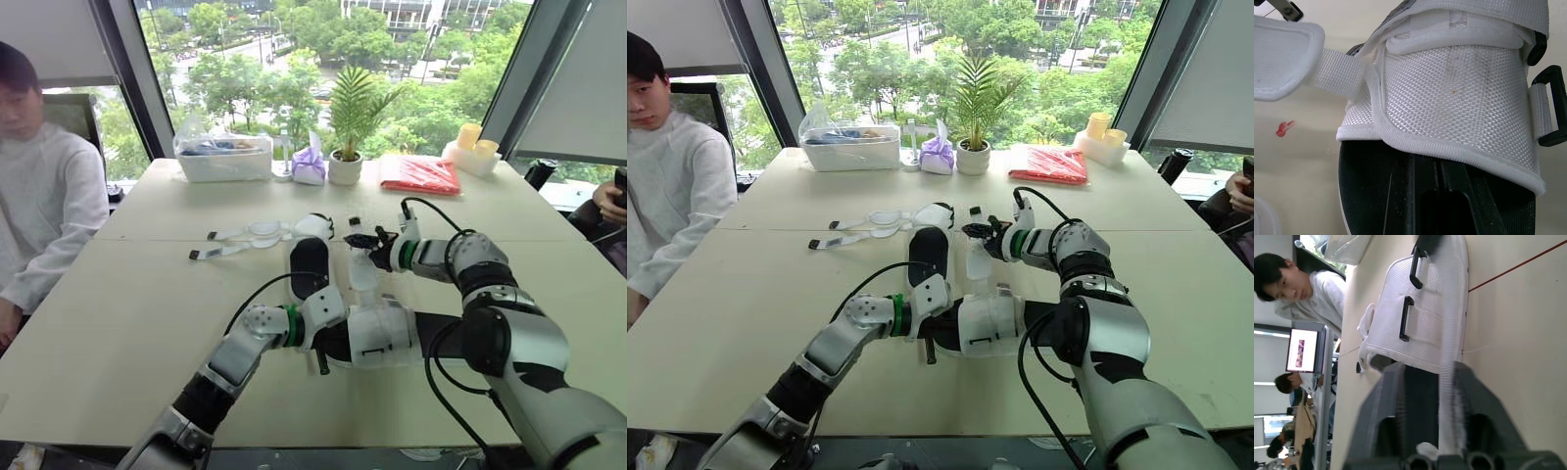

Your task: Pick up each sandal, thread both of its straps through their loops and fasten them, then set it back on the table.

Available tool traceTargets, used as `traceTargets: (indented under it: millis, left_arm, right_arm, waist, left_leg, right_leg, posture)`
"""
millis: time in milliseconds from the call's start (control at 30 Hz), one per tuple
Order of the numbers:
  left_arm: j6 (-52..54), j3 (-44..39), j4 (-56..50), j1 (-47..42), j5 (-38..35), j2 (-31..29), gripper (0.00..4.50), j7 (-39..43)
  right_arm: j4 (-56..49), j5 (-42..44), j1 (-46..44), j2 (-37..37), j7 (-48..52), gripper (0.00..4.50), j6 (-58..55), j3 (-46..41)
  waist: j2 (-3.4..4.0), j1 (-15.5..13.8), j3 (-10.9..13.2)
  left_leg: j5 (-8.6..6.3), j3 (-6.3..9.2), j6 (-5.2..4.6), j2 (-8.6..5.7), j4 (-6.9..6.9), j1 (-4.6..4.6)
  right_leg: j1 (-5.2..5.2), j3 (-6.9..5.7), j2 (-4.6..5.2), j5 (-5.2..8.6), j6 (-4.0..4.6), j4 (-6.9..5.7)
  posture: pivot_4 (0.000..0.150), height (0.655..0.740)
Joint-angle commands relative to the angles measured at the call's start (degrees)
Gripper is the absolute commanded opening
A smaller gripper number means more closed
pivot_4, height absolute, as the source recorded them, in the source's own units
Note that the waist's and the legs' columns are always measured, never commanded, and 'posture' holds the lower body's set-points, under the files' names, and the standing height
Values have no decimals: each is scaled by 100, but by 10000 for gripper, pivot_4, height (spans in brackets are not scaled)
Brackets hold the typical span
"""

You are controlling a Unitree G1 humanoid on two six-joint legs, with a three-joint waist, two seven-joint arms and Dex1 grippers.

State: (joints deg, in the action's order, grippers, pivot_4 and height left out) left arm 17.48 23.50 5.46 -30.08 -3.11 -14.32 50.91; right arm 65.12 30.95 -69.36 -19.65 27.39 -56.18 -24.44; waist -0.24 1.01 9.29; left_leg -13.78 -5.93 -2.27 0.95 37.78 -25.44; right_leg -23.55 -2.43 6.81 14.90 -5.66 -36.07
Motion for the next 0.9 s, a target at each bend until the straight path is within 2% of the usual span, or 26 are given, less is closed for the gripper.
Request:
traceTargets:
  millis: [33,167,233,333,400,500,600,733,833,900]
  left_arm:
    - [106,37,-87,77,26,-2,0,-35]
    - [142,47,-122,97,23,-2,0,-45]
    - [150,45,-134,104,18,-11,0,-37]
    - [146,34,-146,133,6,-62,0,7]
    - [131,30,-136,155,-3,-123,0,71]
    - [97,16,-98,162,-21,-193,0,155]
    - [52,16,-46,145,-14,-242,0,220]
    - [-2,2,30,112,-6,-268,0,293]
    - [-33,20,79,89,9,-233,0,323]
    - [-41,29,90,80,18,-210,0,336]
  right_arm:
    - [-125,-114,-176,-41,249,697,82,132]
    - [-506,-358,-62,-120,653,697,258,517]
    - [-1108,-474,146,-160,1131,697,501,864]
    - [-3240,-605,1124,-349,2007,697,1126,1634]
    - [-4734,-805,2002,-543,2490,697,2200,1984]
    - [-5850,-1454,2919,-948,3004,697,4109,2433]
    - [-6265,-1842,3380,-1223,3254,697,5556,2585]
    - [-6457,-2177,3536,-1368,3301,697,7315,2586]
    - [-6029,-2641,3535,-1703,3564,697,9466,2794]
    - [-5669,-2714,3478,-1854,3602,697,10267,2867]
  waist:
    - [0,1,0]
    - [1,6,0]
    - [1,3,1]
    - [1,-19,1]
    - [1,-28,1]
    - [1,-14,1]
    - [0,3,2]
    - [-2,-17,3]
    - [-2,-35,4]
    - [-4,-44,5]
  left_leg:
    - [0,0,0,0,0,0]
    - [0,0,0,0,0,0]
    - [0,0,0,0,0,0]
    - [-2,2,-2,0,-1,-1]
    - [-4,1,-6,0,-2,-2]
    - [-6,-2,-10,-1,-5,-2]
    - [-5,-6,-10,0,1,9]
    - [-1,0,-4,7,7,13]
    - [0,0,-4,6,11,12]
    - [0,0,-5,5,15,12]
  right_leg:
    - [0,0,0,0,0,0]
    - [0,0,0,0,0,0]
    - [-1,0,0,0,0,0]
    - [-1,-1,-1,0,-1,1]
    - [-2,-3,-1,-1,-3,1]
    - [0,-17,-13,-4,-19,2]
    - [8,-21,-21,-6,-60,1]
    - [12,-22,-30,-7,-64,-4]
    - [13,-22,-30,-7,-64,-2]
    - [19,-25,-29,-5,-68,-1]
  posture:
    - [1500,7400]
    - [1500,7400]
    - [1500,7400]
    - [1500,7400]
    - [1500,7400]
    - [1500,7400]
    - [1500,7400]
    - [1500,7400]
    - [1500,7400]
    - [1500,7400]
